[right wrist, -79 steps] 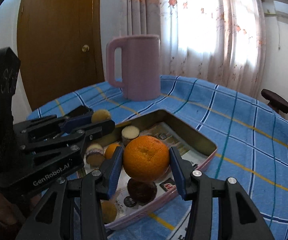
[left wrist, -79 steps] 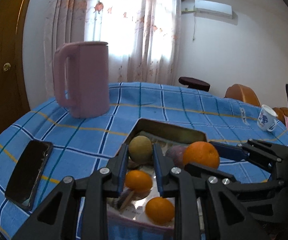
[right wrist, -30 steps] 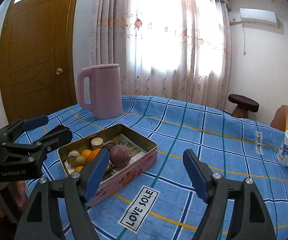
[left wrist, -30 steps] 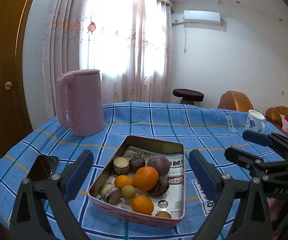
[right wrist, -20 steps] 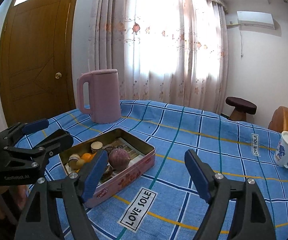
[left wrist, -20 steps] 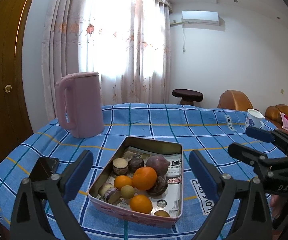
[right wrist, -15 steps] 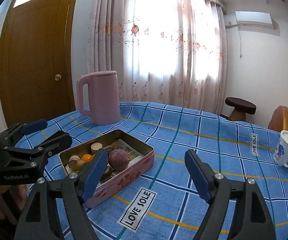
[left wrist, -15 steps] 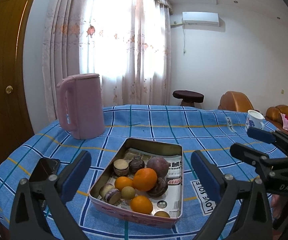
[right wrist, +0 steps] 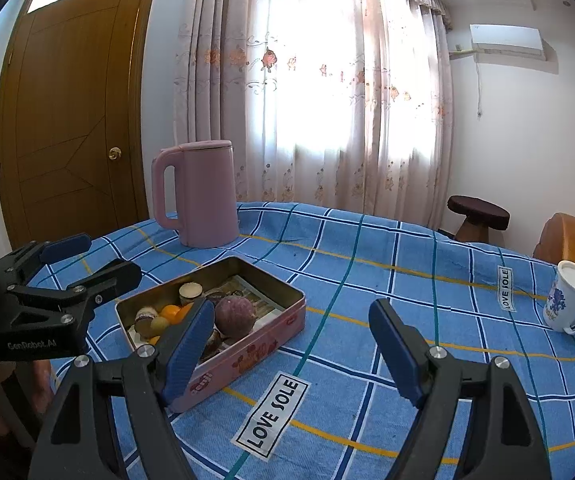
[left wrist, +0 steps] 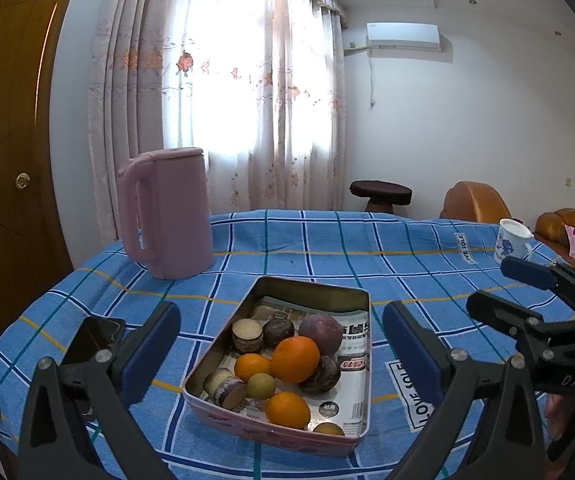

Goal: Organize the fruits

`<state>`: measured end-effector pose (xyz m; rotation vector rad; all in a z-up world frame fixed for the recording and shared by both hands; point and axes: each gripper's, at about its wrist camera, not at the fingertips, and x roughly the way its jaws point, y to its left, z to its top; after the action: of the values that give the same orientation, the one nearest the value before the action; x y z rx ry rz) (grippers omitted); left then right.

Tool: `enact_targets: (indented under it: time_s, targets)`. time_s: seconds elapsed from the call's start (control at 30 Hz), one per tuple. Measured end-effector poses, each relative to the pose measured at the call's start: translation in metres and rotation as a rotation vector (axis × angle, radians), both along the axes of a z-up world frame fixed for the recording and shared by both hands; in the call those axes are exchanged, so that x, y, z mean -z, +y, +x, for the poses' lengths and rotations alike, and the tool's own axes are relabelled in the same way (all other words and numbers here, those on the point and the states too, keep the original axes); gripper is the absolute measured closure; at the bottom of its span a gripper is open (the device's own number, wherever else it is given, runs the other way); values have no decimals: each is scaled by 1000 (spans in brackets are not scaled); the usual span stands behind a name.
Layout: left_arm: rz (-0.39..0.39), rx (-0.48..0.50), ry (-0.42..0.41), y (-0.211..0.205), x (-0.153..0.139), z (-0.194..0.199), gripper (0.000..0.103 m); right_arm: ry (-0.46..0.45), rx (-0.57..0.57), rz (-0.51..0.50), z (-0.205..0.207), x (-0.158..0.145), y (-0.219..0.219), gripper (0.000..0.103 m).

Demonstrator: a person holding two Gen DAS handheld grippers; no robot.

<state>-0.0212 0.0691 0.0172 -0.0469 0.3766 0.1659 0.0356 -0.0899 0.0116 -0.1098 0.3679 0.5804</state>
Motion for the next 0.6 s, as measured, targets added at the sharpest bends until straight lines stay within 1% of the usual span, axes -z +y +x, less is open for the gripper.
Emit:
enact_targets:
  time_s: [0.2,0.6]
  targets:
    - [24,-7,-19,-3,-4,-2,0,-16,9,-1,-2,-2,-3,22]
    - [18,-11,-50,-3,-12,-6,0,-49,17,-25,-8,-4,-2,22]
